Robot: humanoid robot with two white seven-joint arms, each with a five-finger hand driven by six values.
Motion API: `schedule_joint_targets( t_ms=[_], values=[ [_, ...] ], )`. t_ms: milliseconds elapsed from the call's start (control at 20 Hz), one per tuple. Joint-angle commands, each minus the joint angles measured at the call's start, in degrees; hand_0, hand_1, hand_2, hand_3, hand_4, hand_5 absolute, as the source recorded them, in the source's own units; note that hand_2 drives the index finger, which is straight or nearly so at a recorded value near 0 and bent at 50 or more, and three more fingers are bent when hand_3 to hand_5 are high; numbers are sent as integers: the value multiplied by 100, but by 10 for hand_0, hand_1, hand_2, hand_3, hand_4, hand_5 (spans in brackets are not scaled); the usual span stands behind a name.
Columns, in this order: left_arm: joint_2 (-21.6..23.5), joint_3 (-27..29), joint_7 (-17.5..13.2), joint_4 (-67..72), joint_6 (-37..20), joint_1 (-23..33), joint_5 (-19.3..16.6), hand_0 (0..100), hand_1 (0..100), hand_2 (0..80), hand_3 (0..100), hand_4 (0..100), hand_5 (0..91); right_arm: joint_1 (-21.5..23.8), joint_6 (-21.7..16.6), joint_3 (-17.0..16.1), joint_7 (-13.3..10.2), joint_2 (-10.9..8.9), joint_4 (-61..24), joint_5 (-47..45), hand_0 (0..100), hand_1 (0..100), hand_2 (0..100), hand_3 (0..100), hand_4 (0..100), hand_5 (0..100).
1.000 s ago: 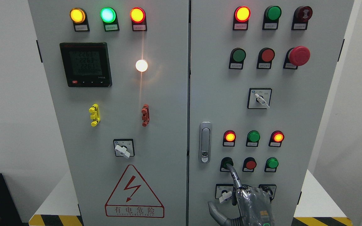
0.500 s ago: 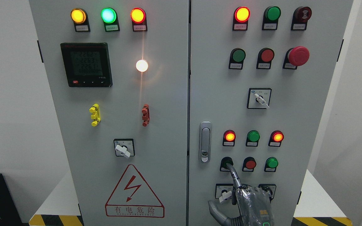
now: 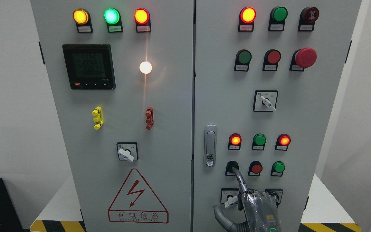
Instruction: Press green start button
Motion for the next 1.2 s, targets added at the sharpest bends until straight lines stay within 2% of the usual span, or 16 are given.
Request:
schedule_joint_targets(
  t_ms=[0,750,1000,1150],
  values=[
    [0,0,-2,167,2,-158,0,120,556,0,0,0,0,6,-22,-12,-41,0,-52,-2,221,352,29,914,891,1000],
    [0,0,-2,167,2,-158,0,120,556,0,0,0,0,261,-162,-12,-59,0,-483,-38,244,362,54,923,887,1000],
    [0,0,-2,167,2,-158,0,120,556,0,0,0,0,384,-452,-20,-77,0,-641,-90,273,366,63,927,885,1000],
    [0,0,-2,167,2,-158,0,120,556,0,0,0,0,437,-724,-82,-77,0,-685,-441,313,353,78,918,865,1000]
  ],
)
